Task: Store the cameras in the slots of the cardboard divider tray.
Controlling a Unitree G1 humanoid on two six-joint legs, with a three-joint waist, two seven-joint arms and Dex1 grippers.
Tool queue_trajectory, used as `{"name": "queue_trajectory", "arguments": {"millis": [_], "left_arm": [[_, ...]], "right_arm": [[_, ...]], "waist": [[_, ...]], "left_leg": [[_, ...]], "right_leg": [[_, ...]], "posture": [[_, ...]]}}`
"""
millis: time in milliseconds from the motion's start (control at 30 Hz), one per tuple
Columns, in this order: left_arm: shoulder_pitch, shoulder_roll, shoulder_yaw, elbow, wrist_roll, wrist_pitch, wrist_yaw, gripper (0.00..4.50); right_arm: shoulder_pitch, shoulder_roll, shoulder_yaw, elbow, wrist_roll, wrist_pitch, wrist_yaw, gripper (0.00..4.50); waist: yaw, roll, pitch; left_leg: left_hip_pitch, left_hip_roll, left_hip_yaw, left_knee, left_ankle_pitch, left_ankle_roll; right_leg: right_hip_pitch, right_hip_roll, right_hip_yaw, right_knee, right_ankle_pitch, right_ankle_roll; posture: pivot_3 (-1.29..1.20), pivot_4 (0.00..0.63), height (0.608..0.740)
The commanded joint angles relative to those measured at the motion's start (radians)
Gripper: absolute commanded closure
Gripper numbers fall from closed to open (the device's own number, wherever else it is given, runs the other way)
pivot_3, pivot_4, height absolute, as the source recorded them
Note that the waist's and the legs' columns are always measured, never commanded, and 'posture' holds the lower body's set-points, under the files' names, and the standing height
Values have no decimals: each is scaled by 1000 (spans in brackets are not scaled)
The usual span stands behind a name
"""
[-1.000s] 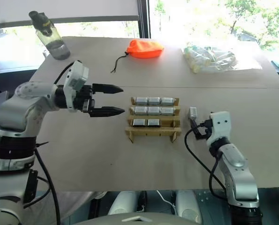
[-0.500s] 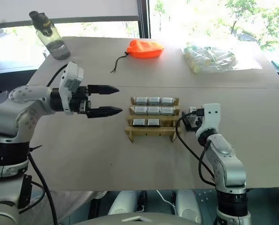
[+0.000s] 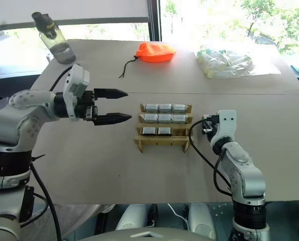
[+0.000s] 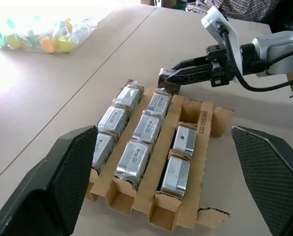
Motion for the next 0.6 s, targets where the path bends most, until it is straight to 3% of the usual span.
{"name": "queue_trajectory", "arguments": {"millis": [33, 300, 500, 600], "left_arm": [[-15, 8, -11, -8, -8, -14, -13, 0], [-12, 21, -17, -10, -20, 0, -29, 0], [10, 38, 4, -39, -28, -3, -28, 0], [46, 58, 23, -68, -38, 3, -24, 0]], "right_arm": [[-20, -44, -35, -77, 1, -1, 5, 3724], [-57, -205, -107, -135, 111, 21, 159, 3724], [-55, -374, -88, -85, 146, -157, 437, 3724], [-66, -447, -53, -62, 191, -257, 641, 3724]], "waist": [[0, 0, 0], [0, 0, 1], [1, 0, 1], [-2, 0, 1]], "left_leg": [[0, 0, 0, 0, 0, 0], [0, 0, 0, -1, 0, 0], [0, -1, 0, -2, 0, 1], [0, 0, 1, -2, 0, 1]], "right_leg": [[0, 0, 0, 0, 0, 0], [0, 0, 0, -1, 0, 0], [0, 0, 0, -2, 0, 0], [-1, 1, 0, -2, 0, 0]], "posture": [[0, 150, 740], [0, 150, 740], [0, 150, 740], [0, 150, 740]]}}
